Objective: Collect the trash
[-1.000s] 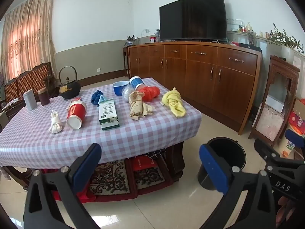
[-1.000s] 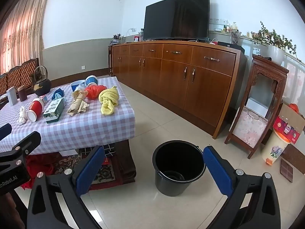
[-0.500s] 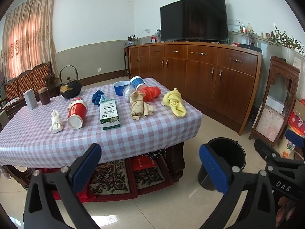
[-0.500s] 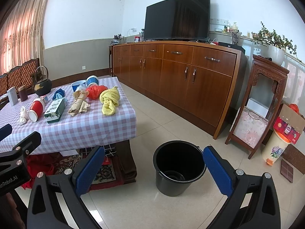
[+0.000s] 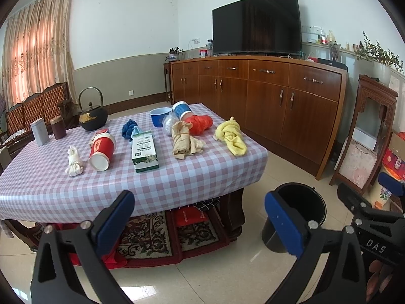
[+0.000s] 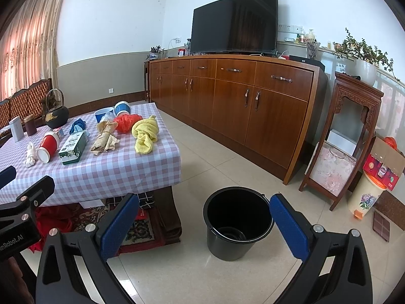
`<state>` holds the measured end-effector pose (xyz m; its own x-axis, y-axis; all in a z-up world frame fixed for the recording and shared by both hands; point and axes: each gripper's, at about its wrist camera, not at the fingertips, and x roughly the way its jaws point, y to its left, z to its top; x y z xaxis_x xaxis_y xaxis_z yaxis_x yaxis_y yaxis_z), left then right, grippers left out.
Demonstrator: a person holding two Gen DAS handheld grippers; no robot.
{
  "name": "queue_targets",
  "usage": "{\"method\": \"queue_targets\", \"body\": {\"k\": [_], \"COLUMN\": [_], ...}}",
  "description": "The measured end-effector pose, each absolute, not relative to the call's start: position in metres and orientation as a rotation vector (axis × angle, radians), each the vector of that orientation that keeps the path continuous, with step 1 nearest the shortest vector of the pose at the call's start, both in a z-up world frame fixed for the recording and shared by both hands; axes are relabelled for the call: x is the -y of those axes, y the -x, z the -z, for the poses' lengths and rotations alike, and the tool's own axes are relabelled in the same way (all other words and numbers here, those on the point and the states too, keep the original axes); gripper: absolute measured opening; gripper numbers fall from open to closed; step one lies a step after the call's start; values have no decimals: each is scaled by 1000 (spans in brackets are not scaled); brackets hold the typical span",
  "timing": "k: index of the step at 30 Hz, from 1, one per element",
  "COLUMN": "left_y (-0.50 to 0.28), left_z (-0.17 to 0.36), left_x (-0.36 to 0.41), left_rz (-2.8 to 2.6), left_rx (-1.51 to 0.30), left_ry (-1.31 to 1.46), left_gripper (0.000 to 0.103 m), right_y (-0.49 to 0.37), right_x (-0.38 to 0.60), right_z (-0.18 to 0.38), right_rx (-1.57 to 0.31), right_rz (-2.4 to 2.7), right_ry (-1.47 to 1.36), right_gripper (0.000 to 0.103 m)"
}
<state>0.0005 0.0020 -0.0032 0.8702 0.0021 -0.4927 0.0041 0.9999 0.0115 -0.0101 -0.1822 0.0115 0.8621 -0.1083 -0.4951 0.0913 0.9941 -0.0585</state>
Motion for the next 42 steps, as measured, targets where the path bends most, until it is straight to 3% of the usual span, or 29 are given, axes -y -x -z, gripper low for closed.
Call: {"method": "queue_targets", "body": {"k": [42], "left_y": [-1], "left_z": [0], "left_x": [0], "left_rz": [8], "left_rx": [-511], "left_ry": [-2], "left_gripper": [103], "right_y": [9], "right_x": [182], "right_z": [-11], "right_rx": [-523], "right_rz": [100], "right_ry": [35], "right_gripper": [103]}}
